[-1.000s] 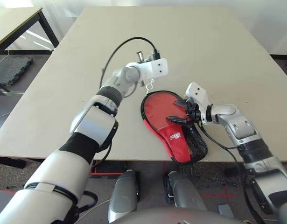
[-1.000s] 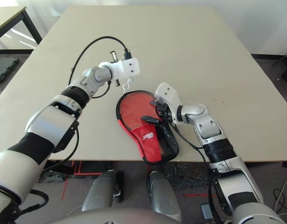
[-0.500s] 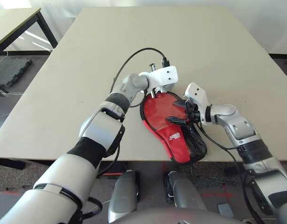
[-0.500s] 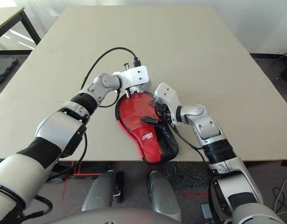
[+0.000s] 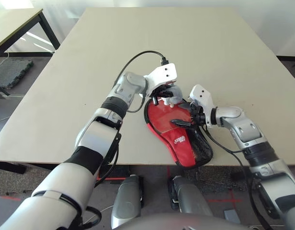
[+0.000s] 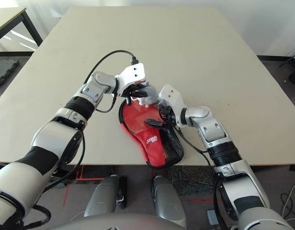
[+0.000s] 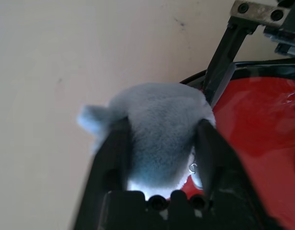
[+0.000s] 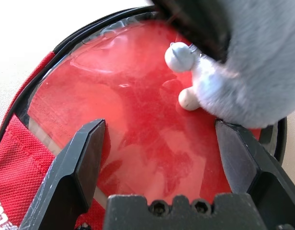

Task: Store the ping-pong paddle in its case and zip it.

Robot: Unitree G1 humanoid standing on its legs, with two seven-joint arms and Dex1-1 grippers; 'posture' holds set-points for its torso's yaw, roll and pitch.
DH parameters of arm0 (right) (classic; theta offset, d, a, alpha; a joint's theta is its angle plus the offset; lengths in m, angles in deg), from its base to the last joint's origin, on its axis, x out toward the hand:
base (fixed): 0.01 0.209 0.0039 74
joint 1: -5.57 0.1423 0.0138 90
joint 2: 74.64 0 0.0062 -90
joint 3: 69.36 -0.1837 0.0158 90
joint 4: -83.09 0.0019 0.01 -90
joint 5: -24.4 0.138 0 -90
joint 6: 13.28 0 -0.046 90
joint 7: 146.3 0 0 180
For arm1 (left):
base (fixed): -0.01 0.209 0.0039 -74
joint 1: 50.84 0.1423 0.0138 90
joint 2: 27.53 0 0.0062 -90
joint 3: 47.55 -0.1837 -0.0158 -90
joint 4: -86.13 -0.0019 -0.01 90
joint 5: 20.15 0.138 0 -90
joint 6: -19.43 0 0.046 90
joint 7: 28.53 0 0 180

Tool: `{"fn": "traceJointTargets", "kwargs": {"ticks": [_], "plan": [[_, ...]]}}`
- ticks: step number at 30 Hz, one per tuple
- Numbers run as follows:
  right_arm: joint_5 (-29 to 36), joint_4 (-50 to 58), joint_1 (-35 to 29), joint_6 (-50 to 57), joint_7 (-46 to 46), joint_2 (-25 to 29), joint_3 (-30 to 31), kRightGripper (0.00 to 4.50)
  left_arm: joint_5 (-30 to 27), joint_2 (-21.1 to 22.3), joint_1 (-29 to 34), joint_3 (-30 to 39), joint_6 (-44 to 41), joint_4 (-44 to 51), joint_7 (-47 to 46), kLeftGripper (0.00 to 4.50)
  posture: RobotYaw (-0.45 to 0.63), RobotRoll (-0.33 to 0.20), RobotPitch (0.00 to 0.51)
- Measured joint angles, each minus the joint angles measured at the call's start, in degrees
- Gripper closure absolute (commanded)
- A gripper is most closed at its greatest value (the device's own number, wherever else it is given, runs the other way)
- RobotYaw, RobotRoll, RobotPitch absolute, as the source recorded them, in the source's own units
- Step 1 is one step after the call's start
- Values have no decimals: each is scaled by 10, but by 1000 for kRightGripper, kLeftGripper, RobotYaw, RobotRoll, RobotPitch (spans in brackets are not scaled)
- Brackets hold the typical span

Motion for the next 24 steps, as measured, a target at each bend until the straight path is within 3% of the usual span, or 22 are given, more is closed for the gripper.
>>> {"fn": "traceJointTargets", "kwargs": {"ticks": [3,15,24], "plan": [[-1,-4,4,-4,0,-2,1,0,-12,-2,7,1,-18,13,13,25,93,0,97],[-2,-31,18,-17,-1,-12,7,0,-59,37,18,19,-83,90,45,25,119,0,91],[-2,-44,22,-25,-1,-18,14,0,-135,44,21,79,-169,134,26,25,125,0,89]]}}
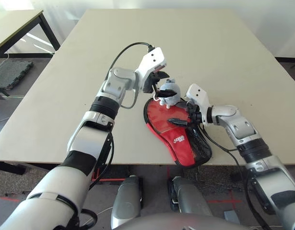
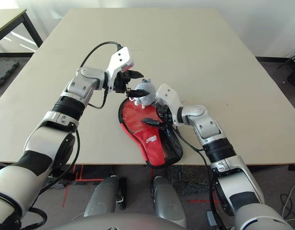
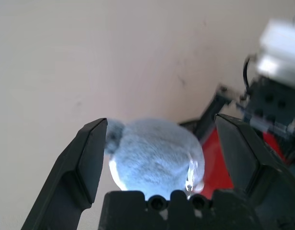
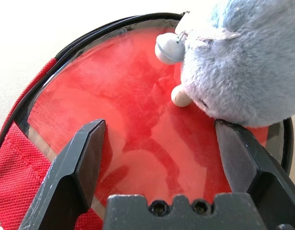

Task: Store the ping-pong paddle in its case and zip it.

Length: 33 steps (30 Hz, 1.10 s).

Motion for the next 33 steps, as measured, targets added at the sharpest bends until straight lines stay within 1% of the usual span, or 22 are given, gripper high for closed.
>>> {"fn": "traceJointTargets", "kwargs": {"ticks": [3,6,10,13,15,18,23,28,33], "plan": [[0,-1,0,-2,0,0,1,0,-2,21,0,0,-12,16,0,25,126,0,89],[0,-2,1,-3,0,0,1,0,-1,64,14,-13,-18,62,13,25,127,0,89],[0,-3,1,-3,-1,1,3,0,1,111,85,-36,-34,133,31,25,125,0,90],[0,-3,1,-3,-1,1,3,0,-1,121,128,-49,-58,174,38,25,125,0,90],[0,-4,1,-3,-1,2,4,0,-3,132,145,-52,-67,203,39,25,125,0,91],[0,-4,1,-3,-2,2,5,0,-5,135,160,-54,-71,230,39,25,124,0,90],[0,-5,1,-3,-5,4,5,0,-9,131,179,-68,-82,247,38,25,116,0,90],[1,-2,-2,-4,-9,16,5,0,-11,121,194,-90,-87,256,37,25,107,0,92],[2,4,-9,-2,-11,33,-2,0,-10,101,211,-113,-87,257,31,25,100,0,94]]}}
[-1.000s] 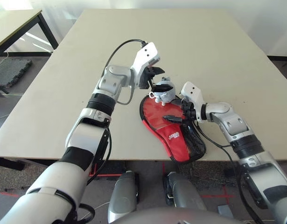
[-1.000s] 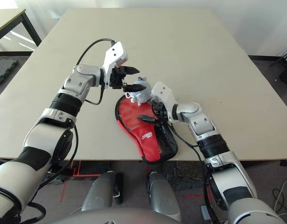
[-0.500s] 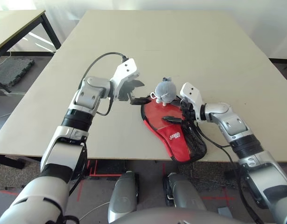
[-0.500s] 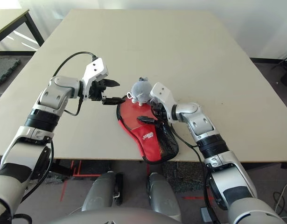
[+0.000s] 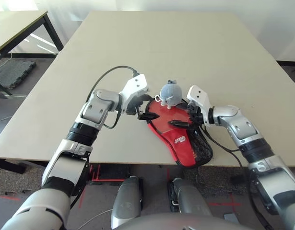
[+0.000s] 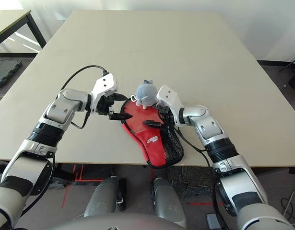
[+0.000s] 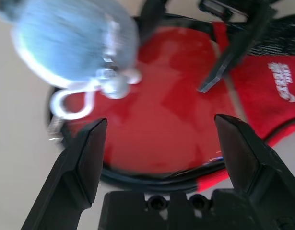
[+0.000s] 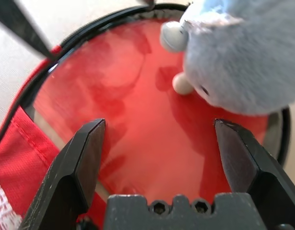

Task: Store the ping-pong paddle in its case and zip it.

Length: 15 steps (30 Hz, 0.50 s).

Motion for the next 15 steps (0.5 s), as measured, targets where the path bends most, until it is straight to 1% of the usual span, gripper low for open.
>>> {"fn": "traceJointTargets", "kwargs": {"ticks": [6,9,15], "plan": [[2,15,-10,9,-4,22,-12,0,4,-13,1,-17,11,-13,-17,25,81,0,98],[2,19,-12,13,-4,32,-14,0,22,-13,2,-36,30,-32,-26,25,78,0,99],[3,16,-9,17,-4,45,-19,0,23,-17,-1,-36,35,-44,-32,25,75,0,100]]}}
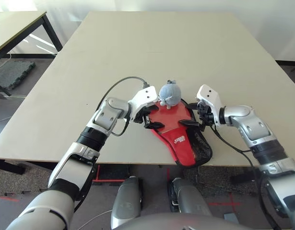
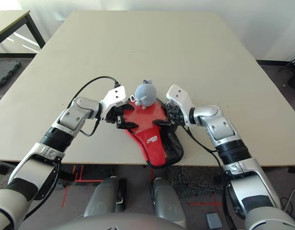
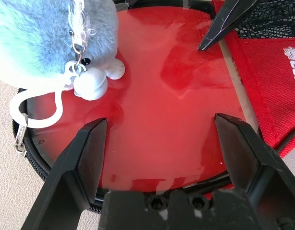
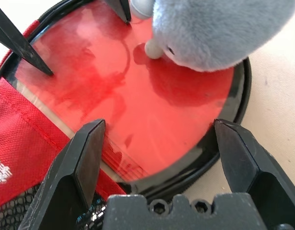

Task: Store the ping-pong paddle in its case and zip it.

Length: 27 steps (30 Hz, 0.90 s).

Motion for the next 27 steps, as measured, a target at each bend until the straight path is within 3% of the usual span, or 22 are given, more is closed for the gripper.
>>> {"fn": "traceJointTargets", "kwargs": {"ticks": [7,12,20,27], "plan": [[32,-46,63,28,21,2,-76,0,0,0,0,0,2,-4,-1,25,77,0,102],[79,-62,134,51,51,-53,-131,0,0,1,0,-2,1,-3,0,25,83,0,101],[107,-126,178,68,118,-155,-148,0,0,1,1,-4,-2,4,0,25,97,0,99],[83,-187,184,57,126,-165,-130,0,-1,4,2,-4,-8,8,2,25,102,0,103]]}}
